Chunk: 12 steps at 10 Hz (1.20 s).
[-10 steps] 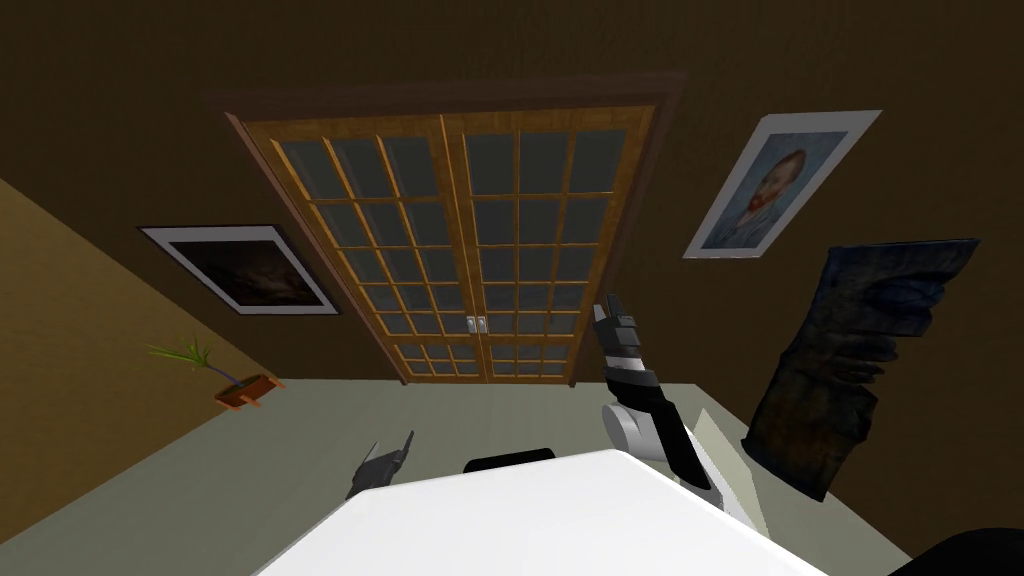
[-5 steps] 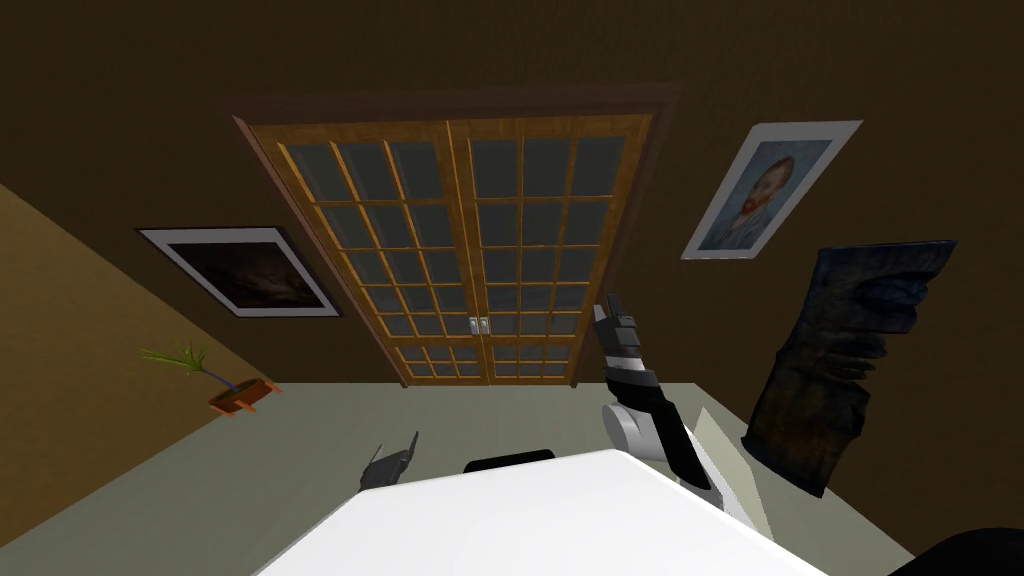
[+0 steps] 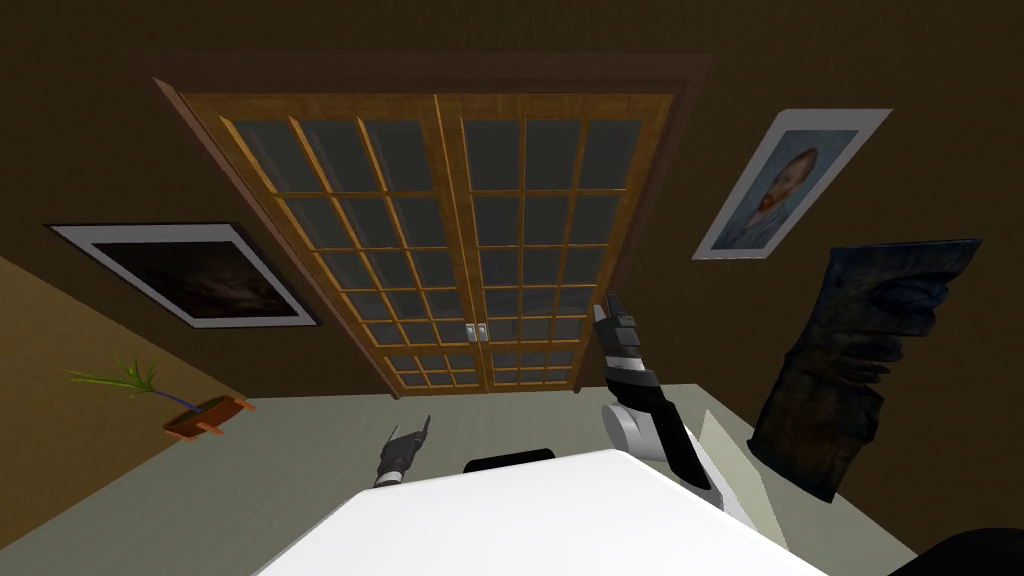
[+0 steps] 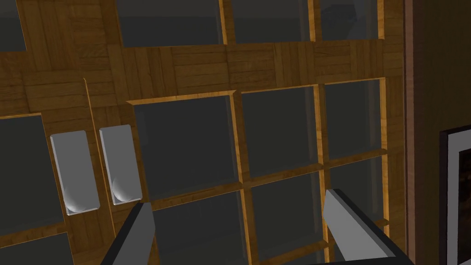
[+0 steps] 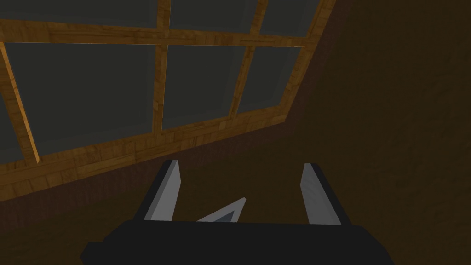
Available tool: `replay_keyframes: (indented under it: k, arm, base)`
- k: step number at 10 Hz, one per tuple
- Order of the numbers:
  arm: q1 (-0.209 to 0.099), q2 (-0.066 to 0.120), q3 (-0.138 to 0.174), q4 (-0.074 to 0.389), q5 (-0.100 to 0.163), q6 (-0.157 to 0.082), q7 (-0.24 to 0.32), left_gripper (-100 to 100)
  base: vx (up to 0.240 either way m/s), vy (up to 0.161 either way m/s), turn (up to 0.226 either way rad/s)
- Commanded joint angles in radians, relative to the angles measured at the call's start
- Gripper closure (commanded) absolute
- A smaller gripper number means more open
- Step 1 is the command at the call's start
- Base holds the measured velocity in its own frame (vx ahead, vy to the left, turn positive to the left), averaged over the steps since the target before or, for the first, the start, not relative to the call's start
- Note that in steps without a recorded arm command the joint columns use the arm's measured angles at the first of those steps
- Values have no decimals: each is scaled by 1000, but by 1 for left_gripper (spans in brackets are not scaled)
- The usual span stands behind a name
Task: Pull the door open
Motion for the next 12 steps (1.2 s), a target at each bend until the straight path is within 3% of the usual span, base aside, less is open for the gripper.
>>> replay_keyframes:
  k: [1, 6, 8, 11, 12]
  arm:
    - [-29, -4, 2, 32, 3, -13, -10, -100]
    - [-109, -42, -16, 11, -1, -16, -23, -100]
    - [-116, -45, -18, 8, -1, -17, -24, -100]
    - [-167, -68, -31, -8, -4, -21, -28, -100]
    - [-167, -68, -31, 12, -4, -21, -28, -100]
  base:
    - [137, 23, -28]
    - [150, 29, -72]
    - [125, 14, -24]
    - [140, 33, -78]
    - [140, 23, -31]
